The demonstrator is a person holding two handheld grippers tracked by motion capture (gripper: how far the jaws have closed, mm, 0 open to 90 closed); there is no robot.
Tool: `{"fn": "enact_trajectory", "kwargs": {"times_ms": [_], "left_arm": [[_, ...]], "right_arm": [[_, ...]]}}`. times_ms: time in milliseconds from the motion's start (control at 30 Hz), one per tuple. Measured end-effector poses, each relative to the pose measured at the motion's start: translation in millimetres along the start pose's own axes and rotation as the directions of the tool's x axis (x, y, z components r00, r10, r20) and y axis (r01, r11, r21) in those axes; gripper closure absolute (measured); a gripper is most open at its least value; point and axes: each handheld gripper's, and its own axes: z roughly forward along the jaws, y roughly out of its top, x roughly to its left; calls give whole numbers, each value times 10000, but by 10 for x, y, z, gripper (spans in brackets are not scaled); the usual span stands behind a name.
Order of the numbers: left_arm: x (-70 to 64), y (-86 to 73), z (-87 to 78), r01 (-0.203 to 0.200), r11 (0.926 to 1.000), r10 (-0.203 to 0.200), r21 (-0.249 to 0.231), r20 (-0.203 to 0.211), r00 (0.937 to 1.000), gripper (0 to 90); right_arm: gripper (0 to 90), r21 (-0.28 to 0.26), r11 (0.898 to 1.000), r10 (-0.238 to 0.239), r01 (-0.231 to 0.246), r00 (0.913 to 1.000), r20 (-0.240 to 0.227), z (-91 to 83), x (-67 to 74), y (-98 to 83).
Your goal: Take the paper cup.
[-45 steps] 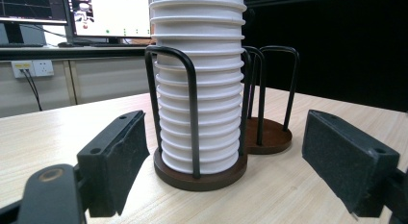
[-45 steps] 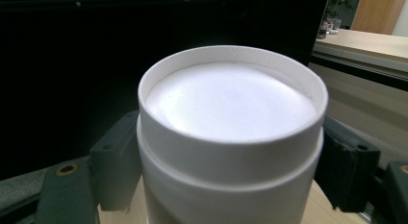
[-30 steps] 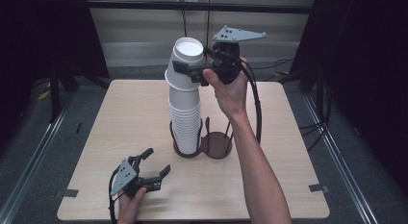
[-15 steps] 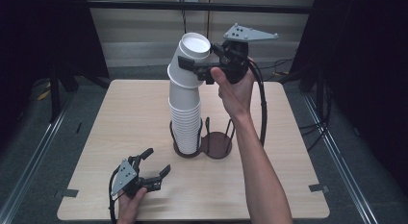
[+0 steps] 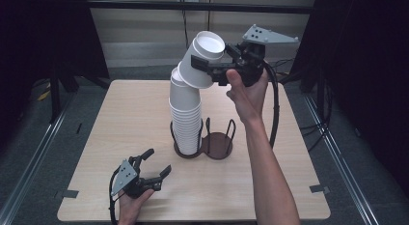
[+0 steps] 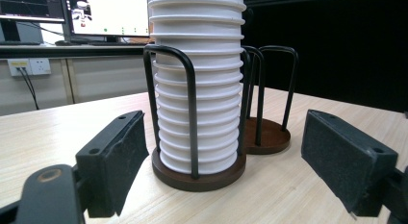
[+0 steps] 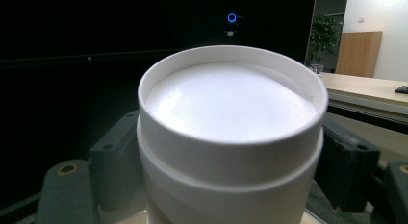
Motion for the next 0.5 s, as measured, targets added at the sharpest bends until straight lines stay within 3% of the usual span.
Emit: {"fn": "enact_trajectory", "kwargs": {"times_ms": [133,167,200,400,500], "left_arm": [[-4,24,10,235,9997,-236,38,144,9996,160],[15,38,2,70,9999,-72,110,208,9998,162],[1,45,4,350,9994,-352,76,243,9991,165],[-13,187,9,13,9994,-31,337,519,9986,204],[-30,237,20,168,9988,-194,457,565,9982,188]], "right_arm": [[213,12,10000,4,-4,10000,50,-92,-21,-5],[213,23,10000,-20,20,10000,63,-115,-23,-8],[213,31,10000,-40,39,10000,80,-142,-23,-13],[213,-14,10000,-15,15,9998,175,-327,-24,-56],[212,-122,9999,62,-59,9996,280,-430,-33,-120]]}}
